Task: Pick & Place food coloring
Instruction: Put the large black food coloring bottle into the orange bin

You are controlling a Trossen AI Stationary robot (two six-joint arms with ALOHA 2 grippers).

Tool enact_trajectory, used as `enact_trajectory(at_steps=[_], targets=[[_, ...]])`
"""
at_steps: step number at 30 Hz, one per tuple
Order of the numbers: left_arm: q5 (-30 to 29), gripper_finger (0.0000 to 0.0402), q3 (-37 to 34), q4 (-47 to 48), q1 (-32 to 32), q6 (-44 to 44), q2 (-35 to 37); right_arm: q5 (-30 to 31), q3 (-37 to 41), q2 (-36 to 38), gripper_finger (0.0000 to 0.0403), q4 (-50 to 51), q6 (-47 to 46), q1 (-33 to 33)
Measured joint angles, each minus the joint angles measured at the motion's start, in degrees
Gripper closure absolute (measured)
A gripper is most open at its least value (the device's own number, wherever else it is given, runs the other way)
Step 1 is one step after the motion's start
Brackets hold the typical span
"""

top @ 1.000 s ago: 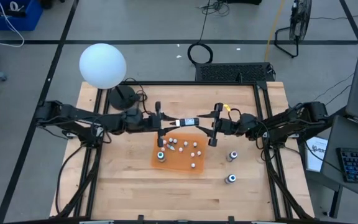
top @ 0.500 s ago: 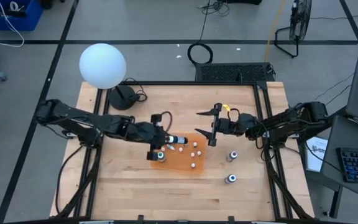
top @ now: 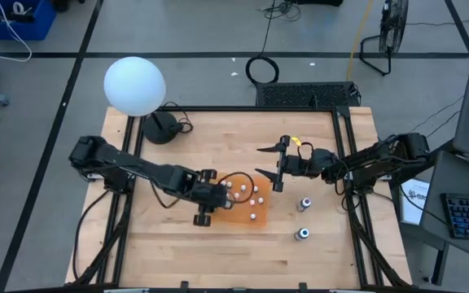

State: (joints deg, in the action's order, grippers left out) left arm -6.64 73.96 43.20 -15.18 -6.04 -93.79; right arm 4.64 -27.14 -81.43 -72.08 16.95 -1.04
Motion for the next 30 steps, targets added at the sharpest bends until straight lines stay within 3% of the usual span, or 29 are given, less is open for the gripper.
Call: enact_trajectory(at_steps=[11,23,25,30], targets=[[6.8,0.0288,2.2,3.6,-0.7,-3.1,-6.9,0.0,0.0,0.0,0.012,-0.1,0.0,0.0],[8.1,0.0288,2.3,1.7,-0.4,-3.3,-8.6,0.0,0.0,0.0,0.012,-0.1,0.0,0.0],[8.2,0.0269,2.2,0.6,-0.4,-3.7,-8.6,0.0,0.0,0.0,0.012,-0.1,0.0,0.0],[8.2,0.0177,2.2,-0.1,-0.5,-4.7,-8.6,0.0,0.0,0.0,0.012,-0.1,0.0,0.0]])
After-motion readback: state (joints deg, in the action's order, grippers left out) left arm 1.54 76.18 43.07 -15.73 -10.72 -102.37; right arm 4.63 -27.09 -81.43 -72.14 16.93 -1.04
